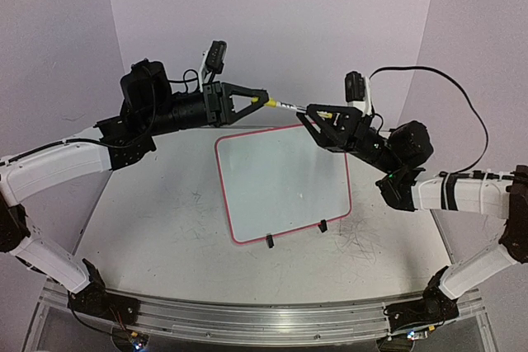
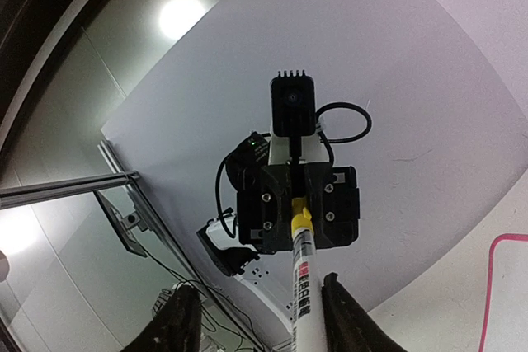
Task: Write a sentence on the whiteboard
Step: Open the pen cap at the center of the board.
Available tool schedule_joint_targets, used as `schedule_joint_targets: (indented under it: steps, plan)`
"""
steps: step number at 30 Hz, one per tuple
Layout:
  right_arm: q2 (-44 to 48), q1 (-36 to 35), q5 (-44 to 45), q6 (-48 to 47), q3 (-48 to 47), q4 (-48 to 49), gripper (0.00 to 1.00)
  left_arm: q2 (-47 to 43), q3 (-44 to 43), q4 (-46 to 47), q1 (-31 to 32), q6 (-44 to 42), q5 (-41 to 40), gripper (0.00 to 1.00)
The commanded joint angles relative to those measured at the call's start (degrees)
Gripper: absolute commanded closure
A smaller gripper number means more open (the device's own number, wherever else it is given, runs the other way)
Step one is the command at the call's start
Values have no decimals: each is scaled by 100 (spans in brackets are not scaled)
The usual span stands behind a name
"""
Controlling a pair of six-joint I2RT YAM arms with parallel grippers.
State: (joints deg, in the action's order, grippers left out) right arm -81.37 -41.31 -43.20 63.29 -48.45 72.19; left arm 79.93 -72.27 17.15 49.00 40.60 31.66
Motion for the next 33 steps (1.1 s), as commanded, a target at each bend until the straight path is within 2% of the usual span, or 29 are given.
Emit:
schedule_joint_targets:
  steps: [1,5,9,12,17,24,33]
  plan:
    - [-122,-98,-350,-109,-414,350,54,-110,47,177,-5,61,57,100]
    - [-55,-89,-388,-515,-502,-309,58,-138,89,175,-5,51,150,100]
    - [-67,-28,-565,-767,-703,-932,49,-194,204,175,-4,61,244,100]
    - [-155,-28,-741,-963,-888,-1399,50,-224,280,175,-5,71,276,100]
    - [-189,-31,-991,-1230,-1100,-1805,58,-272,330,175,-10,67,318,100]
    - [-107,-29,-1036,-1424,-1144,-2155,76,-263,362,164,-15,76,346,100]
    - [23,-29,-677,-1348,-1096,-2106,84,-225,365,166,-18,81,371,100]
